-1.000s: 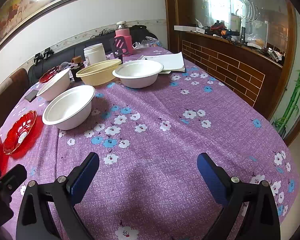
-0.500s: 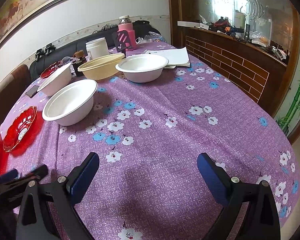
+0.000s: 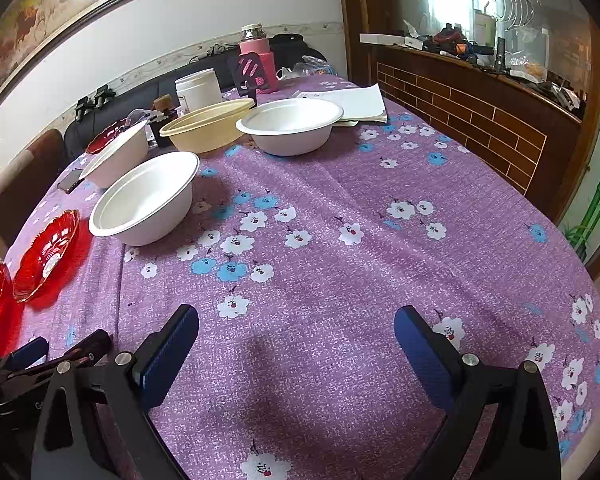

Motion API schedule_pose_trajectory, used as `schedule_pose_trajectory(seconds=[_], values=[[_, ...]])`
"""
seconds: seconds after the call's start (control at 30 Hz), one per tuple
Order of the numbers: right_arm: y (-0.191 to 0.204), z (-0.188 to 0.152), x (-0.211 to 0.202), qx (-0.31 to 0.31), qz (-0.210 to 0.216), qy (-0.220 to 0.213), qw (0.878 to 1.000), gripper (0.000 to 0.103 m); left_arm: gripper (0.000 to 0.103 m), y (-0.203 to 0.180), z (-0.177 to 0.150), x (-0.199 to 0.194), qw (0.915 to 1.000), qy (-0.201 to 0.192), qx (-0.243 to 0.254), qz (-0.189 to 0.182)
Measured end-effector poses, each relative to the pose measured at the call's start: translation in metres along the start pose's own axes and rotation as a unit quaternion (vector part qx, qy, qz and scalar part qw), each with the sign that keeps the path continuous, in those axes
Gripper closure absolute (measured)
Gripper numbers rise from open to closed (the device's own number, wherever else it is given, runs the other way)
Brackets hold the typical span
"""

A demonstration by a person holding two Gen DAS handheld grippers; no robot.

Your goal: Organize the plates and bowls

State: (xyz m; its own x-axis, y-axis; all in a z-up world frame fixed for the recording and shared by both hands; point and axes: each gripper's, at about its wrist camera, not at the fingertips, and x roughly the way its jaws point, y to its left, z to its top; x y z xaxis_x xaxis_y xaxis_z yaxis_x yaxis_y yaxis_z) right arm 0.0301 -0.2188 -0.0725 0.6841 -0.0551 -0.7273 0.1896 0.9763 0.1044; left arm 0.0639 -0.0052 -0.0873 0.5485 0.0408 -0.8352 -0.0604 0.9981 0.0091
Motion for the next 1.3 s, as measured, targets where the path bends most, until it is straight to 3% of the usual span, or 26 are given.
schedule_pose_trajectory(seconds=[0.17,0.33,0.53,0.73,0.93,1.3], values=[[-0.001,0.000,0.005,0.005,0.007,0.016,1.000,0.003,0.000,0.000,0.000,0.000,1.0000,0.002,0.000,-0.003],[0.007,0.016,0.022,-0.004,-0.013,0.042,0.999,0.004,0.000,0.007,0.000,-0.007,0.9995,0.003,-0.010,-0.030],[0.028,0.022,0.059,-0.073,-0.009,0.088,0.993,0.001,0.000,0.022,-0.002,-0.046,0.9968,-0.064,-0.034,-0.034],[0.029,0.021,0.059,-0.077,-0.006,0.088,0.993,0.001,0.000,0.042,0.003,-0.075,0.9915,-0.109,-0.061,-0.039],[0.029,0.021,0.059,-0.078,-0.007,0.088,0.993,0.001,0.000,0.055,-0.001,-0.078,0.9904,-0.102,-0.077,-0.054],[0.029,0.020,0.060,-0.078,-0.007,0.088,0.993,0.001,0.000,0.058,-0.009,-0.080,0.9916,-0.096,-0.079,-0.036]])
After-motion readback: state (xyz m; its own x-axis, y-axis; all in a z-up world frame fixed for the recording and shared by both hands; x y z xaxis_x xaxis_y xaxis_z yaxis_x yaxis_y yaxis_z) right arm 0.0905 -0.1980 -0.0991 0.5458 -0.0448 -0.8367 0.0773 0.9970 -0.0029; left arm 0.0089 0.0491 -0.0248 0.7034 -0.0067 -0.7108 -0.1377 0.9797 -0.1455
